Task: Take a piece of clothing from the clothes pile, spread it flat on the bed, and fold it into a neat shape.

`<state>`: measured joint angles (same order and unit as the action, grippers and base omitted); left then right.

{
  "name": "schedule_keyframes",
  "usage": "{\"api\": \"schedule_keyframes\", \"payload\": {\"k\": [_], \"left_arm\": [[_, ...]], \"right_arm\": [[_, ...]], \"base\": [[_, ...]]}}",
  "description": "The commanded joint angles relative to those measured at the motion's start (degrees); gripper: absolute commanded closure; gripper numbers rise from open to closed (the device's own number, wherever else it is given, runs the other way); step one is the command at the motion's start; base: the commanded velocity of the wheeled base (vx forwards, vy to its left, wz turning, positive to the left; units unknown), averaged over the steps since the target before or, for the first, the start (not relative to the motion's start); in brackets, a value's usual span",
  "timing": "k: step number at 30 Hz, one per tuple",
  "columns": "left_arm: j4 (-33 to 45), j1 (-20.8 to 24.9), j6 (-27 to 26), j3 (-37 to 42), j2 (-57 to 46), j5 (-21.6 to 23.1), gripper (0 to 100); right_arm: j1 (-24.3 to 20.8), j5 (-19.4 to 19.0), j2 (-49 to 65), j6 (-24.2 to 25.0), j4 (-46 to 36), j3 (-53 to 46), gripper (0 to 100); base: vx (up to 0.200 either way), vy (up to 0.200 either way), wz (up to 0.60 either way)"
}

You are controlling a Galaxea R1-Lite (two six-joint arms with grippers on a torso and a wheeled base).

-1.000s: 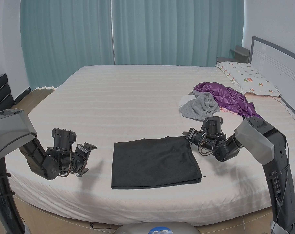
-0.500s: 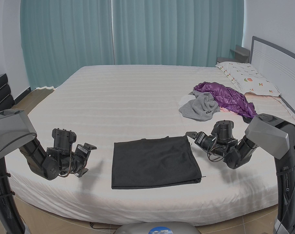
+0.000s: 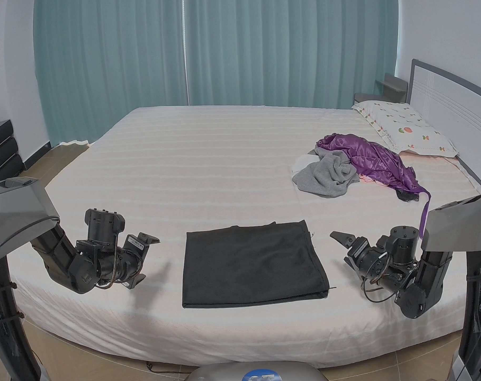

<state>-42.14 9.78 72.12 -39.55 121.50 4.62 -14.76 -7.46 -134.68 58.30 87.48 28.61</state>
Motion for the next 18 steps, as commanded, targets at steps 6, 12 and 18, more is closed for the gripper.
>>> {"api": "schedule_keyframes", "payload": {"k": [6, 12, 18], "left_arm": [[0.04, 0.86, 0.21, 0.35, -0.65, 0.3, 0], [-0.04, 1.82, -0.4, 0.26, -0.65, 0.13, 0], [-0.04, 2.44, -3.74, -0.53, 0.05, 0.21, 0]], "right_arm": [[0.96, -0.27, -1.64, 2.61, 1.11, -3.47, 0], [1.32, -0.54, -2.87, 2.79, 1.11, -3.12, 0], [1.05, -0.45, -3.48, 3.23, 1.47, -3.12, 0]], "base": [[0.0, -0.2, 0.0], [0.0, -0.2, 0.0], [0.0, 0.0, 0.0]]}}
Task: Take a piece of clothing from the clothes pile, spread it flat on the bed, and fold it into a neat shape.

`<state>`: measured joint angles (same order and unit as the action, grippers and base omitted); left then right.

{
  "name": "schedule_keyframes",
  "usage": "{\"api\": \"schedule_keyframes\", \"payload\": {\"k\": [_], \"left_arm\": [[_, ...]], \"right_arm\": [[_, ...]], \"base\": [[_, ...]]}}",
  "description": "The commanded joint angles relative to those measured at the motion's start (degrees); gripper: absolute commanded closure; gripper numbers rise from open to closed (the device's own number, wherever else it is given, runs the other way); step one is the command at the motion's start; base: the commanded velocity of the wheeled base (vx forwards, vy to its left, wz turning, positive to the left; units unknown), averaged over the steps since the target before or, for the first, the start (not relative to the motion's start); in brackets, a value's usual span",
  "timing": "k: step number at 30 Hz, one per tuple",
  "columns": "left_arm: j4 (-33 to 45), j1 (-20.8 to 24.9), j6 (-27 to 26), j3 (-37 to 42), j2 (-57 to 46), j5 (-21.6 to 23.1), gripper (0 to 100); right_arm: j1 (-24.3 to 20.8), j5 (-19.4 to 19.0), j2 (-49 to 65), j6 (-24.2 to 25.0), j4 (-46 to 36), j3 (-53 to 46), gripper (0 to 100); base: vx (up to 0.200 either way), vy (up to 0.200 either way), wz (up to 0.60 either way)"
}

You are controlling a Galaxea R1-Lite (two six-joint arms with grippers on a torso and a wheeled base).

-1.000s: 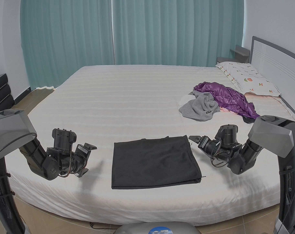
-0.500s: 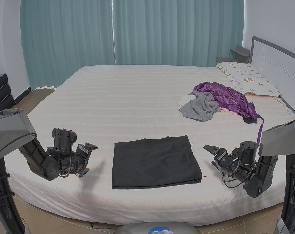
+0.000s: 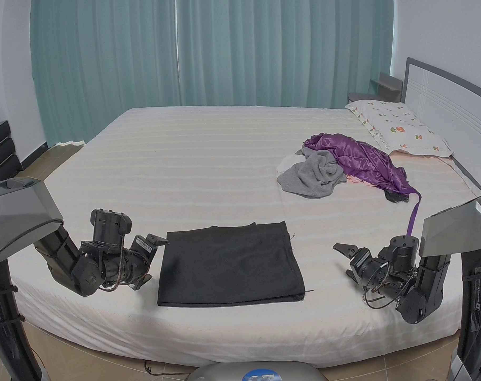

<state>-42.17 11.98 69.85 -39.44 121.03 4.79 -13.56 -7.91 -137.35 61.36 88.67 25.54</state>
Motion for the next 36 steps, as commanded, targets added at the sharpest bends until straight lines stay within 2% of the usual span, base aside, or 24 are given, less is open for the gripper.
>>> {"api": "schedule_keyframes", "payload": {"k": [1, 8, 14, 32, 36], "left_arm": [[-0.11, 0.23, -2.79, -0.82, 0.52, 0.13, 0], [-4.68, 0.94, -8.94, -3.19, 6.15, -1.89, 0], [-8.81, 1.11, -12.2, -3.19, 9.14, -2.59, 0], [-9.86, 1.55, -12.64, -2.93, 10.28, -2.77, 0], [-9.86, 1.73, -12.9, -3.28, 11.16, -5.23, 0]], "right_arm": [[-0.24, 0.0, -0.9, 0.17, 0.62, -0.23, 0], [-0.51, 0.09, -1.25, 0.17, 1.06, -0.31, 0], [-0.51, 0.09, -1.34, 0.17, 1.06, -0.31, 0], [-0.59, 0.09, -1.34, 0.17, 1.06, -0.4, 0], [-0.59, 0.09, -1.34, 0.17, 1.06, -0.4, 0]], "base": [[0.0, 0.0, 0.0], [0.0, 0.0, 0.0], [0.0, 0.0, 0.0], [0.0, 0.0, 0.0], [0.0, 0.0, 0.0]]}}
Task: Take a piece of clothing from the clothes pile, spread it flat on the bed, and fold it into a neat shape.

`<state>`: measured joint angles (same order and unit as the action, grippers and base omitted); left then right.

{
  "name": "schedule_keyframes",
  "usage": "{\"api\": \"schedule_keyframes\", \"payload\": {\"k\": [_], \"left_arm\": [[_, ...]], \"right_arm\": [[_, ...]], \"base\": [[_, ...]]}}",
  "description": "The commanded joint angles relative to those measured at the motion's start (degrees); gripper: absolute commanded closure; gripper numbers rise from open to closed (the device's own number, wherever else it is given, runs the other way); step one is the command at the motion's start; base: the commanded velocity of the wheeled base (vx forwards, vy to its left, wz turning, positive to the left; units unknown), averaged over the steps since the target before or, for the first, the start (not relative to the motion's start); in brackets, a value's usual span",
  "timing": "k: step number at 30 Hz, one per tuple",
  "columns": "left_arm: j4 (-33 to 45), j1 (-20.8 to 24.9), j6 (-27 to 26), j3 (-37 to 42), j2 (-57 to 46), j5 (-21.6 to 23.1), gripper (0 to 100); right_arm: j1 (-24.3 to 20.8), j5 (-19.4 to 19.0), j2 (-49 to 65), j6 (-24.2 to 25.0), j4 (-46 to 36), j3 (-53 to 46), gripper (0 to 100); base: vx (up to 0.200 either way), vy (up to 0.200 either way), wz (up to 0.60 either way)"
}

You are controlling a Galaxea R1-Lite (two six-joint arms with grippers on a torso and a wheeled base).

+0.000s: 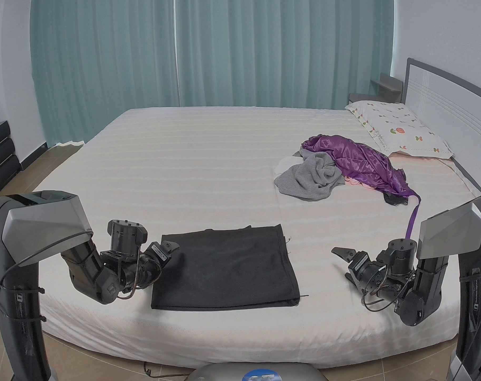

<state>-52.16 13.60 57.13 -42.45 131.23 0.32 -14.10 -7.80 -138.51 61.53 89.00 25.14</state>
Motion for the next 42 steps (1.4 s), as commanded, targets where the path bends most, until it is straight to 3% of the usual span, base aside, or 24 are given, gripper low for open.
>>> {"api": "schedule_keyframes", "payload": {"k": [1, 4, 12, 13, 42], "left_arm": [[0.04, 0.11, -0.26, -0.36, 1.04, -0.93, 0], [-1.98, 0.28, -2.81, -0.18, 2.19, -2.34, 0], [-4.97, 0.99, -2.9, 0.35, 3.07, -3.04, 0], [-4.97, 0.9, -2.9, 0.35, 3.07, -3.04, 100], [-5.23, 0.63, -1.23, -0.09, 2.71, -3.57, 100]], "right_arm": [[-0.05, -0.02, -0.09, 0.0, 0.73, 0.0, 0], [-0.05, -0.02, -0.18, 0.0, 0.73, 0.0, 0], [-0.05, -0.02, -0.18, 0.0, 0.73, 0.0, 0], [-0.05, -0.02, -0.18, 0.0, 0.73, 0.0, 0], [-0.05, -0.02, -0.18, 0.0, 0.73, -0.09, 0]], "base": [[0.0, 0.0, 0.0], [0.0, 0.0, 0.0], [0.0, 0.0, 0.0], [0.0, 0.0, 0.0], [0.0, 0.0, 0.0]]}}
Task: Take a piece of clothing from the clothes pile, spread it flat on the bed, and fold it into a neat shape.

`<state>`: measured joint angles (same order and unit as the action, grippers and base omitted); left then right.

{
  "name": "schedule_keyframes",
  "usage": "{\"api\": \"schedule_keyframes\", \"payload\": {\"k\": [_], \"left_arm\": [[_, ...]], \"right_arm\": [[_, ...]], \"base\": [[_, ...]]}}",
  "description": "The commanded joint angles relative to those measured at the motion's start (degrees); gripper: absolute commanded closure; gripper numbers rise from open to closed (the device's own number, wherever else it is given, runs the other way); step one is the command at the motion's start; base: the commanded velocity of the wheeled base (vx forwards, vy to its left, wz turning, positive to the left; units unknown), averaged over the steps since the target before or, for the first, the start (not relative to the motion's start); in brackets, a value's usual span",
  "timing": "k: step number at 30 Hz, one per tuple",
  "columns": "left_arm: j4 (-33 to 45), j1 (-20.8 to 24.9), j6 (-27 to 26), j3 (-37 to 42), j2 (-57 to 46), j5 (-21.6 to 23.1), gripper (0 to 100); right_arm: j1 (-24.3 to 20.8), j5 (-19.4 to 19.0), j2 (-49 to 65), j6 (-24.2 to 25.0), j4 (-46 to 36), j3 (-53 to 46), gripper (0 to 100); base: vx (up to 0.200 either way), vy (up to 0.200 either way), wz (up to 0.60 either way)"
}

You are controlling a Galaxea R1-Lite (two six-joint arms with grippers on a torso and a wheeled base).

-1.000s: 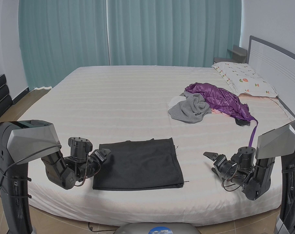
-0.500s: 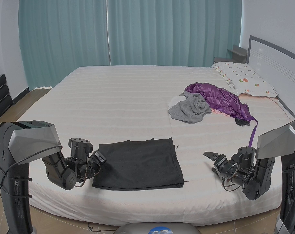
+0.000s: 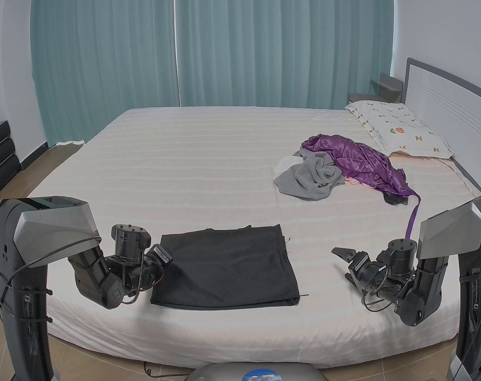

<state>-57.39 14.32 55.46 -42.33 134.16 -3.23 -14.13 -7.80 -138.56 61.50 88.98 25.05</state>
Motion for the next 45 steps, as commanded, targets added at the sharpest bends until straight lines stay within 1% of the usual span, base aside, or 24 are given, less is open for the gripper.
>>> {"api": "schedule_keyframes", "payload": {"k": [1, 2, 6, 18, 37, 45], "left_arm": [[0.0, -0.09, 0.44, -0.21, -0.21, -0.02, 100], [0.0, -0.17, 1.23, -0.39, -0.21, -0.29, 100], [0.0, -0.26, 1.41, -0.48, -0.3, -0.29, 100], [0.0, -0.61, 1.41, -0.56, -0.48, -0.29, 100], [-0.09, -2.9, 1.59, -0.92, -0.83, 0.24, 100], [-0.18, -3.16, 1.59, -0.92, -0.83, 0.42, 100]], "right_arm": [[-0.02, -0.02, -0.13, 0.02, 0.76, 0.0, 0], [-0.02, -0.02, -0.13, 0.02, 0.76, 0.0, 0], [-0.02, -0.02, -0.13, 0.02, 0.76, 0.0, 0], [-0.02, -0.02, -0.13, 0.02, 0.76, 0.0, 0], [-0.02, -0.02, -0.13, 0.02, 0.76, 0.0, 0], [-0.11, -0.02, -0.13, 0.02, 0.76, 0.0, 0]], "base": [[0.0, 0.0, 0.0], [0.0, 0.0, 0.0], [0.0, 0.0, 0.0], [0.0, 0.2, 0.0], [0.0, 0.2, 0.0], [0.0, 0.2, 0.0]]}}
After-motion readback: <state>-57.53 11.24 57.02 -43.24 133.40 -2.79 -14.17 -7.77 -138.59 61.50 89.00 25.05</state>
